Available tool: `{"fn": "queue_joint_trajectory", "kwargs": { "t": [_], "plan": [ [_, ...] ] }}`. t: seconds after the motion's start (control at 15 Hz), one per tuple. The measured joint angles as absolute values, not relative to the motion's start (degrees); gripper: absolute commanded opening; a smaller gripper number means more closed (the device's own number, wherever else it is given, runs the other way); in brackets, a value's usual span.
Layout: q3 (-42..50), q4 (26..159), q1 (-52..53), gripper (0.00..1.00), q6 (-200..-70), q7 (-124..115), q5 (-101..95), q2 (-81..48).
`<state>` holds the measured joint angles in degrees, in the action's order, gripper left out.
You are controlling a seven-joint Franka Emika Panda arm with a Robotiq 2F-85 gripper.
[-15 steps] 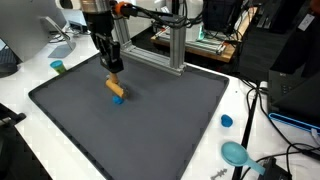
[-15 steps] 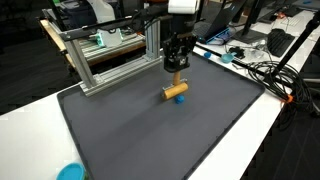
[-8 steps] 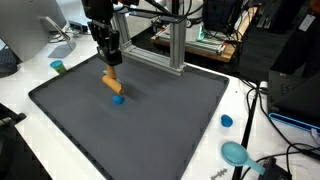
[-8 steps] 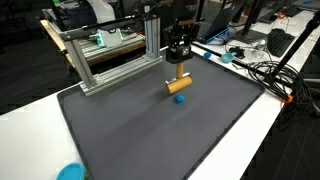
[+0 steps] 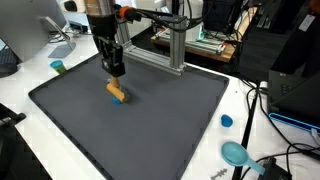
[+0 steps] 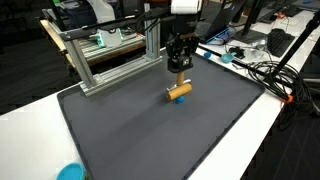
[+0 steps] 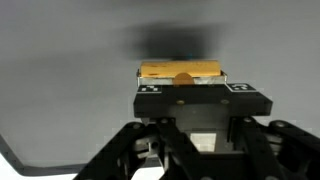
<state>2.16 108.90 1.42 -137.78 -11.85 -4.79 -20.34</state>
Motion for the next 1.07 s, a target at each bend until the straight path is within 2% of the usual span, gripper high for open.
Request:
{"fn": "queue_joint_trajectory", "kwargs": {
  "t": [1.07],
  "plan": [
    [2.3,102.7,1.4,0.22,-135.7,-13.5,-4.6,-25.4]
  ]
}}
